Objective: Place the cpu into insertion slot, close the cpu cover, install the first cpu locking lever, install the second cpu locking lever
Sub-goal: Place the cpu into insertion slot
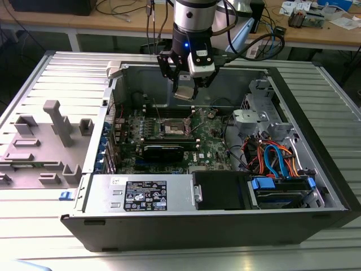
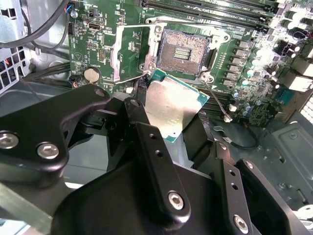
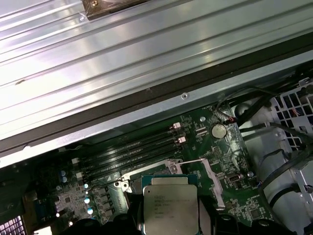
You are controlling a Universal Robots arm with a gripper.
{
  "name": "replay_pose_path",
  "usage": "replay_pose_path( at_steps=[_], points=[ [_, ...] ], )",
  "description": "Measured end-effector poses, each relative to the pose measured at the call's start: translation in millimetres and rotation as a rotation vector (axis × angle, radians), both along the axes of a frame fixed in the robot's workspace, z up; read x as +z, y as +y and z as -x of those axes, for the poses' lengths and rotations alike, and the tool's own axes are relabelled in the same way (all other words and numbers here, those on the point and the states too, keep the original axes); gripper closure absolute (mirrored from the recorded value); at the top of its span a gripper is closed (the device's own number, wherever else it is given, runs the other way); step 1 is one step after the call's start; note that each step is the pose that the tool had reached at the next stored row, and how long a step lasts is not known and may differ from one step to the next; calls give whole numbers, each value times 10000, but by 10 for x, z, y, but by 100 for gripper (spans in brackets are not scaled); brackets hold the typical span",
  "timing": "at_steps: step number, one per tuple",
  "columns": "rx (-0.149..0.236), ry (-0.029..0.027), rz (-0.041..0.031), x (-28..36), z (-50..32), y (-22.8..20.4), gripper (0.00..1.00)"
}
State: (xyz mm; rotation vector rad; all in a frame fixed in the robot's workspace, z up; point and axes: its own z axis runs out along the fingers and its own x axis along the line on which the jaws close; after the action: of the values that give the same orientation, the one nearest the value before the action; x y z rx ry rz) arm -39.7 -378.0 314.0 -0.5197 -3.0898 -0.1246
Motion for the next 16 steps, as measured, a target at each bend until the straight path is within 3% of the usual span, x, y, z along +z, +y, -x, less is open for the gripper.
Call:
replay_pose_path(
  at_steps=[16],
  points=[
    [-84, 0, 0, -3, 0, 0, 45]
  ],
)
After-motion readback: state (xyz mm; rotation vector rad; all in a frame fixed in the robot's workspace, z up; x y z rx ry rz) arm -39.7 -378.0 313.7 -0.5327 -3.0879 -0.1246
